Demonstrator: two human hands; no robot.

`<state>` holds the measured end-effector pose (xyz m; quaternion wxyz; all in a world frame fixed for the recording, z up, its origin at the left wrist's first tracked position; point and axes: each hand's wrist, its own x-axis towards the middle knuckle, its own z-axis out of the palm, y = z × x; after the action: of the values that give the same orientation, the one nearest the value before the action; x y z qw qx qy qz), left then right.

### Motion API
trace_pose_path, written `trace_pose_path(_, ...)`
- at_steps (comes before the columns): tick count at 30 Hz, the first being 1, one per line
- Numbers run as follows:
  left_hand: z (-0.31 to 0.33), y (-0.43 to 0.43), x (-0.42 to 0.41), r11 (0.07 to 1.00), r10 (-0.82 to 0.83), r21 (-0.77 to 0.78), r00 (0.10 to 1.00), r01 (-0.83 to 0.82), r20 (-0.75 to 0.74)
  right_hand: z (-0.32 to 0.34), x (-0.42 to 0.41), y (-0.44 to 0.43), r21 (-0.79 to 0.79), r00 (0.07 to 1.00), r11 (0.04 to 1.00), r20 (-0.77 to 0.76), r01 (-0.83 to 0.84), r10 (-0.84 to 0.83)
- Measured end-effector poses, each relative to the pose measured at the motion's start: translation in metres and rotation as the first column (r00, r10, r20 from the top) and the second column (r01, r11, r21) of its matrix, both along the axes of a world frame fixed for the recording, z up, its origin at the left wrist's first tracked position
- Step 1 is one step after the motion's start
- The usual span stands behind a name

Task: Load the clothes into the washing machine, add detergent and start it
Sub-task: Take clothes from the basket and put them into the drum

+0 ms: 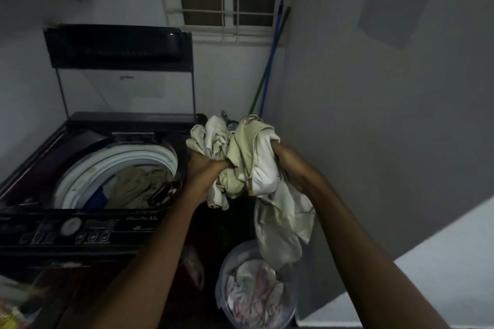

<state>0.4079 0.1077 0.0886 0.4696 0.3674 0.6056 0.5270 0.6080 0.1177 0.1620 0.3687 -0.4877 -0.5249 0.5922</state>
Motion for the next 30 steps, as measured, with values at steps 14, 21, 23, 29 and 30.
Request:
trace_pose_path(14, 0.015, -0.019, 0.021, 0.971, -0.213, 0.103, 0.977, 0.215, -0.03, -0.019, -0.004, -0.016, -0.123, 0.984, 0.991, -0.177, -0.05, 0.028)
trace_pose_path(21, 0.027, -0.006, 0.021, 0.997, 0.003, 0.076, 0.979, -0.019, 0.205, -0.001, -0.002, -0.017, 0.015, 0.97, 0.991, -0.204, -0.134, 0.135)
trace_pose_path(23, 0.037, -0.011, 0.022, 0.993, 0.052, 0.088, 0.947, -0.084, 0.317, 0.0, 0.003, -0.019, 0.146, 0.971, 0.98, -0.179, -0.135, 0.16)
trace_pose_path(29, 0.052, -0.008, 0.012, 0.968, 0.022, 0.212, 0.886, -0.135, 0.464, -0.041, 0.038, -0.038, 0.288, 0.978, 0.947, -0.189, 0.142, -0.089)
trace_pose_path(30, 0.054, -0.007, 0.013, 0.969, 0.029, 0.203, 0.878, -0.143, 0.479, -0.055, 0.047, -0.04, 0.276, 0.986, 0.953, -0.142, 0.127, -0.09)
